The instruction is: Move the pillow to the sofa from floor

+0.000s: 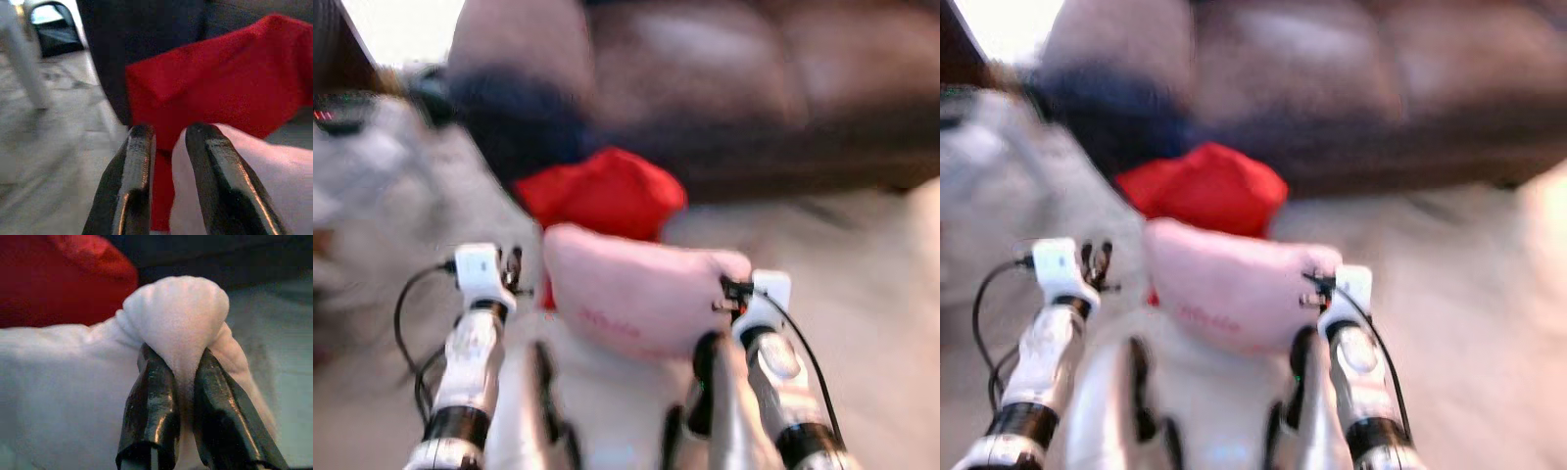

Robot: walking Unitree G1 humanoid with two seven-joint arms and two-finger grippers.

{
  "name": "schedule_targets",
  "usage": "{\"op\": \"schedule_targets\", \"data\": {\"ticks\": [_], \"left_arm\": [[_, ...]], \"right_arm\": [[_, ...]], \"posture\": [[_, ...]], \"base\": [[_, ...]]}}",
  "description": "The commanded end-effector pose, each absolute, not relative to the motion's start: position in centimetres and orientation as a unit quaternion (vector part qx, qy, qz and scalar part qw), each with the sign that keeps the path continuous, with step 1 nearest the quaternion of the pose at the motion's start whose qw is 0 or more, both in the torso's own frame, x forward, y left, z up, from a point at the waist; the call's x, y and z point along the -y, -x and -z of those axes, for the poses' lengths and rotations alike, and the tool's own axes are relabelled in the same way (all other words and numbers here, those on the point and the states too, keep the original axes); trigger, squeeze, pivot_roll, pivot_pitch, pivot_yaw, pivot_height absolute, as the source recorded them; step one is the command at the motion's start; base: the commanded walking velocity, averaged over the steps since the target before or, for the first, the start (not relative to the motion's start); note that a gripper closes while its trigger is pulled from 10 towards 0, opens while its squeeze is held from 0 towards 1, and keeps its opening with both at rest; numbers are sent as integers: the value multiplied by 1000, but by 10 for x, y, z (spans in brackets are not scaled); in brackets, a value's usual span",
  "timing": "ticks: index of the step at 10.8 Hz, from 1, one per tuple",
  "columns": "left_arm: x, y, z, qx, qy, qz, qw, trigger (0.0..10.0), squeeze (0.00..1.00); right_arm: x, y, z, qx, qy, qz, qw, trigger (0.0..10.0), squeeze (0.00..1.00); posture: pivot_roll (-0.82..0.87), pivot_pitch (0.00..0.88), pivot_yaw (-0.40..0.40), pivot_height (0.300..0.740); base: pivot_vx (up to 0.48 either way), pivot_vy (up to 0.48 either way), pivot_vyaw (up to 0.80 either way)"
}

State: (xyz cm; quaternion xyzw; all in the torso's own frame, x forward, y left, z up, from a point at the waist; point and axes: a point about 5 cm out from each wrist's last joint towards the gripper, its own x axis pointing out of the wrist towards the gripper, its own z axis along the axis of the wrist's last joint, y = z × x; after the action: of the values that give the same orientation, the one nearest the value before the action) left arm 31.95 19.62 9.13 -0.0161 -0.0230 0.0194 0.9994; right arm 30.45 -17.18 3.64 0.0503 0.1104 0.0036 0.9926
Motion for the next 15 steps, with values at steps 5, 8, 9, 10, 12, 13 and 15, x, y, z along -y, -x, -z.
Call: {"op": "schedule_targets", "data": {"ticks": [5, 8, 9, 10, 12, 13, 15], "left_arm": [[-200, -313, -75, -13, 20, -28, 999, 10000, 0], [-199, -316, -76, -12, 22, -29, 999, 10000, 0], [-198, -317, -76, -11, 22, -28, 999, 10000, 0], [-198, -317, -76, -11, 22, -28, 999, 10000, 0], [-198, -317, -76, -11, 22, -28, 999, 10000, 0], [-198, -317, -76, -11, 22, -28, 999, 10000, 0], [-198, -317, -76, -11, 22, -28, 999, 10000, 0]], "right_arm": [[185, -305, -39, -93, -58, 28, 994, 10000, 0], [186, -307, -41, -91, -49, 24, 994, 10000, 0], [186, -308, -42, -88, -49, 24, 995, 10000, 0], [186, -308, -42, -88, -49, 24, 995, 10000, 0], [186, -308, -42, -88, -49, 24, 995, 10000, 0], [186, -308, -42, -88, -49, 24, 995, 10000, 0], [186, -308, -42, -88, -49, 24, 995, 10000, 0]], "posture": [[56, 156, -45, 471], [51, 129, -41, 471], [52, 122, -41, 485], [52, 122, -41, 485], [52, 122, -41, 485], [52, 122, -41, 485], [52, 122, -41, 485]], "base": [[0, 0, 0], [0, 0, 0], [0, 0, 0], [0, 0, 0], [0, 0, 0], [0, 0, 0], [0, 0, 0]]}}
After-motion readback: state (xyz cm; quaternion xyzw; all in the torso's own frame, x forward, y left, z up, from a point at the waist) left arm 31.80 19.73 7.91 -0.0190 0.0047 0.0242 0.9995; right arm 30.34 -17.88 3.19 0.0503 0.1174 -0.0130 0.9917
